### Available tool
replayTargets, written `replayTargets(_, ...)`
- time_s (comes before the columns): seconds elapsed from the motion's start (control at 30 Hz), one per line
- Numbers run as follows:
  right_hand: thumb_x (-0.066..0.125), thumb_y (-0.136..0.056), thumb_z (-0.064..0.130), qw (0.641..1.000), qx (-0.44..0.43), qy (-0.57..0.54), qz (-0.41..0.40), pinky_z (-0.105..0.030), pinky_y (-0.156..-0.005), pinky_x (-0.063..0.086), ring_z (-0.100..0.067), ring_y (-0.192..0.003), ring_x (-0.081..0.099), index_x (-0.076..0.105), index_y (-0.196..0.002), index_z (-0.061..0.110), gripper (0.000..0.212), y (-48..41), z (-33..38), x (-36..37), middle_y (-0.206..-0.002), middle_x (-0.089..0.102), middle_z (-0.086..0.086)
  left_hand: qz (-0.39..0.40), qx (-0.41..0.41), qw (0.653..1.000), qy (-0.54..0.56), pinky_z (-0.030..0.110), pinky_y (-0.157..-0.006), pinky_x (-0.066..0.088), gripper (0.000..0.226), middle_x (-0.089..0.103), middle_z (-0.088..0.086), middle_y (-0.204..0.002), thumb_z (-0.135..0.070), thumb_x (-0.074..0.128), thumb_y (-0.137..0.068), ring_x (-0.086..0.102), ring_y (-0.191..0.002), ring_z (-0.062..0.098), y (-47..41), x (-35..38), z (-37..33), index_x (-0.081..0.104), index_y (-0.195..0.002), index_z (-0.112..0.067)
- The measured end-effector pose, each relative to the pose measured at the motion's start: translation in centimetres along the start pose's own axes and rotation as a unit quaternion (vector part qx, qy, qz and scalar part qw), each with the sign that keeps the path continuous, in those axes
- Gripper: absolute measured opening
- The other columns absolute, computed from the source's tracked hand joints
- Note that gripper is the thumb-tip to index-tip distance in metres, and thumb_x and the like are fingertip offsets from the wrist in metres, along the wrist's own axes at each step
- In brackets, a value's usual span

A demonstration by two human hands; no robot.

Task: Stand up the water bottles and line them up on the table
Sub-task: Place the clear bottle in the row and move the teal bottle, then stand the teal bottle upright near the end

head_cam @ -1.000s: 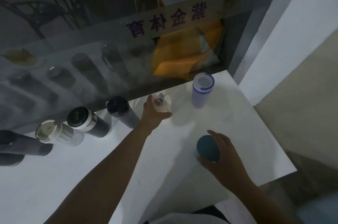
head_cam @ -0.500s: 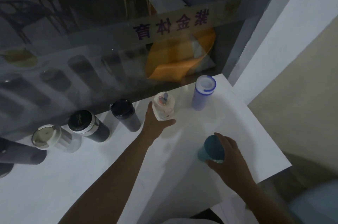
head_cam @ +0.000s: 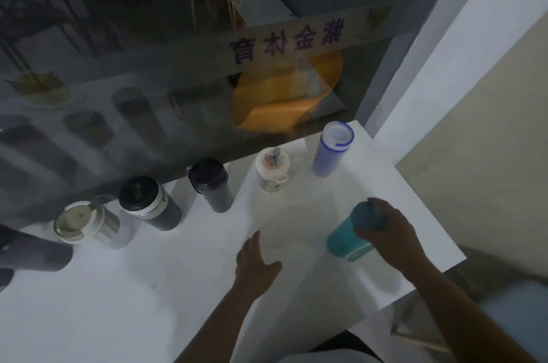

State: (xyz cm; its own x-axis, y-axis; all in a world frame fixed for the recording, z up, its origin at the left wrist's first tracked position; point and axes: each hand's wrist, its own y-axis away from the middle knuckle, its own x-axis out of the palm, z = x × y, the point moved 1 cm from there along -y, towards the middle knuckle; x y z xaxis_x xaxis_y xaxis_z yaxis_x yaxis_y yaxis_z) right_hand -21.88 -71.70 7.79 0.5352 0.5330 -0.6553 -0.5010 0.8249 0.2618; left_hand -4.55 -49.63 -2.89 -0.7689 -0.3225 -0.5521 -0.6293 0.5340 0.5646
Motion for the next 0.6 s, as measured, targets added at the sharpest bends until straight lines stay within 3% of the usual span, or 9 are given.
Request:
replayTargets(0.13,0.086,-0.065,0.013,1.000,0.016,-0.024,0.003,-0.032,-0.074,0.044,-0.023,-0.084,0.060,0.063,-0.118,0.024,0.059,-4.3,-0.2,-3.8,-0.099,0.065,-0.004,-0.001,-0.022,0.994,-0.108,0.045,-0.115,0.026,0.094,0.004,0.007,-0.162,-0.044,0.062,-0.081,0.006,-0.148,0.030,-0.4,0.8,0.1,0.004,-0.154,-0.028)
replayTargets(0.33,0.082,-0.067,0.011,0.997,-0.057,0.052,-0.002,-0.038,-0.082,0.049,-0.028,-0.095,0.059,0.058,-0.125,0.016,0.063,-13.7,1.6,-8.2,-0.107,0.061,-0.007,-0.025,-0.027,0.979,-0.202,0.047,-0.115,0.026,0.091,-0.002,0.006,-0.162,-0.051,0.061,-0.082,0.002,-0.148,0.030,-0.5,2.8,0.3,0.008,-0.153,-0.031)
replayTargets(0.43,0.079,-0.068,0.014,0.994,-0.086,0.064,-0.002,-0.045,-0.087,0.054,-0.028,-0.100,0.061,0.055,-0.126,0.017,0.063,-18.4,2.2,-8.5,-0.114,0.061,-0.009,-0.033,-0.040,0.977,-0.207,0.048,-0.115,0.024,0.089,-0.007,0.003,-0.162,-0.048,0.062,-0.082,-0.001,-0.149,0.029,-0.3,3.5,0.4,0.009,-0.153,-0.034)
replayTargets(0.6,0.077,-0.073,0.016,0.992,-0.105,0.056,0.030,-0.046,-0.091,0.054,-0.028,-0.106,0.059,0.052,-0.127,0.021,0.060,-24.2,2.3,-7.8,-0.120,0.057,-0.007,-0.061,-0.052,0.975,-0.207,0.052,-0.113,0.027,0.089,-0.002,0.003,-0.163,-0.046,0.062,-0.080,0.003,-0.148,0.030,0.0,4.4,0.2,0.012,-0.153,-0.035)
